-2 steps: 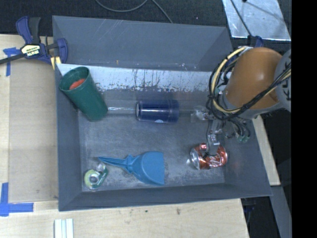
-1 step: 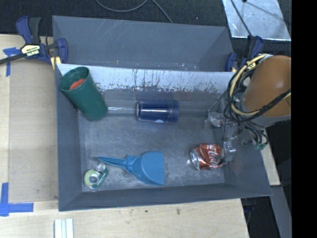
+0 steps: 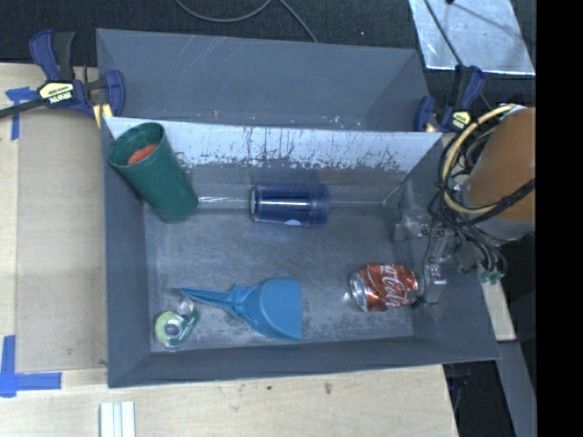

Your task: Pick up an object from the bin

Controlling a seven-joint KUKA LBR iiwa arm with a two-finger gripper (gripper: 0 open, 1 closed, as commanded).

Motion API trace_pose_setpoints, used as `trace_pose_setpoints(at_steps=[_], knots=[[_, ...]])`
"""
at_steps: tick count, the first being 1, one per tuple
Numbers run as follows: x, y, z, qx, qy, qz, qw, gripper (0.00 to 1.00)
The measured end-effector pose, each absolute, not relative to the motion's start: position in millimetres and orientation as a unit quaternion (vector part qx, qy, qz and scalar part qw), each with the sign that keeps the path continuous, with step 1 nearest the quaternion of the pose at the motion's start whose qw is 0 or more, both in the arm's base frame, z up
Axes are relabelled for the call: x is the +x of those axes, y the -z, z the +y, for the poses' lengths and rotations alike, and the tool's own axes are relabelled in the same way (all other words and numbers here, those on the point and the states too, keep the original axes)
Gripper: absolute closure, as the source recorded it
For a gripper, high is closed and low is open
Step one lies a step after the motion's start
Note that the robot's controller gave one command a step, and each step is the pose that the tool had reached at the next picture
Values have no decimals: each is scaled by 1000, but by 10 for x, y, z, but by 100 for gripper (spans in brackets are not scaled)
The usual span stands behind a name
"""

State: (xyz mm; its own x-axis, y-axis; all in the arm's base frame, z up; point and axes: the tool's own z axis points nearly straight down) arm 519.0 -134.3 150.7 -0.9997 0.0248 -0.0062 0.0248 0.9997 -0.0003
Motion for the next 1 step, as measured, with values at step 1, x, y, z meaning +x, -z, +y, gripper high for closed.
trace_pose_setpoints(at_steps=[1], knots=[[5270, -940, -1458, -36, 1, 999, 5, 0]])
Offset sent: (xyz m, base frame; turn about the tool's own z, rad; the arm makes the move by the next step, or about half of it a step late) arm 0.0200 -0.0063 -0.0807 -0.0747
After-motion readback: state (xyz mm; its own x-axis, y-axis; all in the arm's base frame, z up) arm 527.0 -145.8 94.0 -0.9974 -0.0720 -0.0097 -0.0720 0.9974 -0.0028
